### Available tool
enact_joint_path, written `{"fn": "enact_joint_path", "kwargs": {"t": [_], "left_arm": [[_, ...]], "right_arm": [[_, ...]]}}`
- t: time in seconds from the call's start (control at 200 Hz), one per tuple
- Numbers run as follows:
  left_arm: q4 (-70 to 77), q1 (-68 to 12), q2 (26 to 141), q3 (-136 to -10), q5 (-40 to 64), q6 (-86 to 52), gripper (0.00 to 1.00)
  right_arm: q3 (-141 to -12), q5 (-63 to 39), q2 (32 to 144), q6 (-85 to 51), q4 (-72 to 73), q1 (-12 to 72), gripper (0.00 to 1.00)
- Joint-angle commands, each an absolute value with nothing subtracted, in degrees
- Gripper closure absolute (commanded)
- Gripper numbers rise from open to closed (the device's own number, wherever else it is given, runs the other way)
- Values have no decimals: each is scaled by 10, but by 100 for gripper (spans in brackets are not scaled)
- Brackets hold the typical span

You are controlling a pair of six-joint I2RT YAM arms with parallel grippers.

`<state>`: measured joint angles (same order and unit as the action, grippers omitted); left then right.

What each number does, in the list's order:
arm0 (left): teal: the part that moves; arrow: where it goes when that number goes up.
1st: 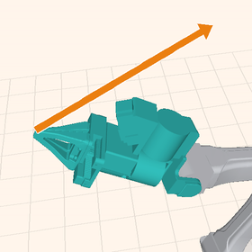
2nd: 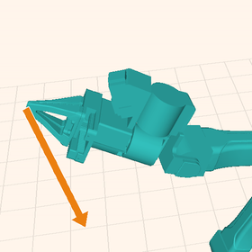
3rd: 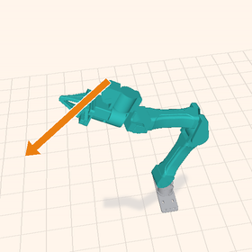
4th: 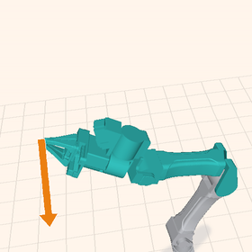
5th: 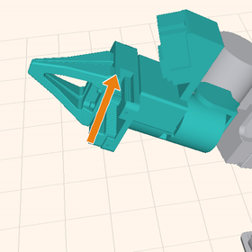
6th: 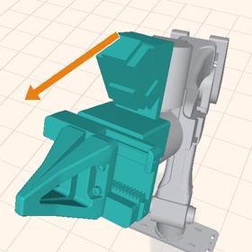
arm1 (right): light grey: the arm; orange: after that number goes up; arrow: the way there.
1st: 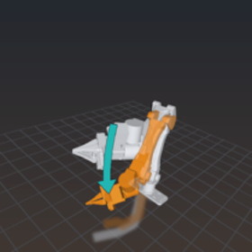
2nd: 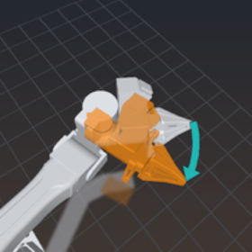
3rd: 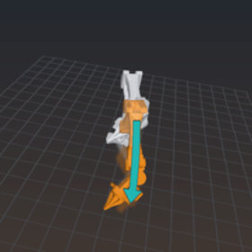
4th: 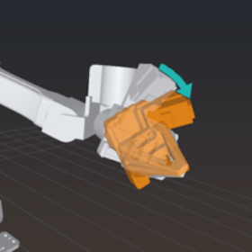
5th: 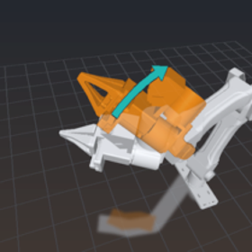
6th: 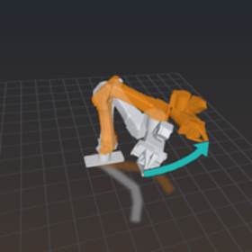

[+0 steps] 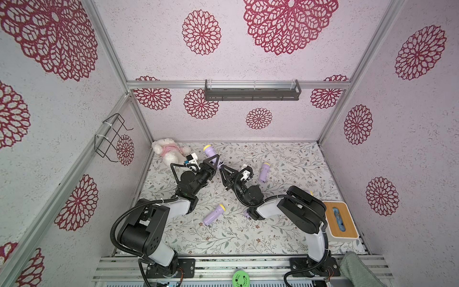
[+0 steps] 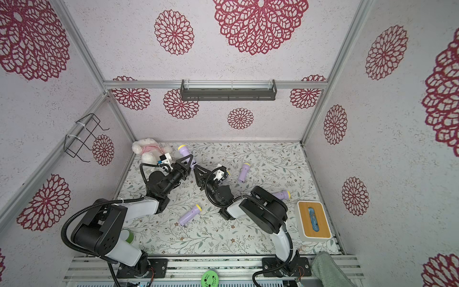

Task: Close the plug at the bottom of the flashlight
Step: Close the plug of the flashlight.

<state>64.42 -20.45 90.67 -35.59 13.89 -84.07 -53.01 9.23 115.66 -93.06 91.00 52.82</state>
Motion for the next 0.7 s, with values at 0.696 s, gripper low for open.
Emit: {"fn": "enact_joint_path", "kwargs": {"t": [0.696], "left_arm": [[683, -238, 907, -352, 180, -840, 100]], "right_arm": [[-574, 87, 1159, -915, 963, 521, 72]]}}
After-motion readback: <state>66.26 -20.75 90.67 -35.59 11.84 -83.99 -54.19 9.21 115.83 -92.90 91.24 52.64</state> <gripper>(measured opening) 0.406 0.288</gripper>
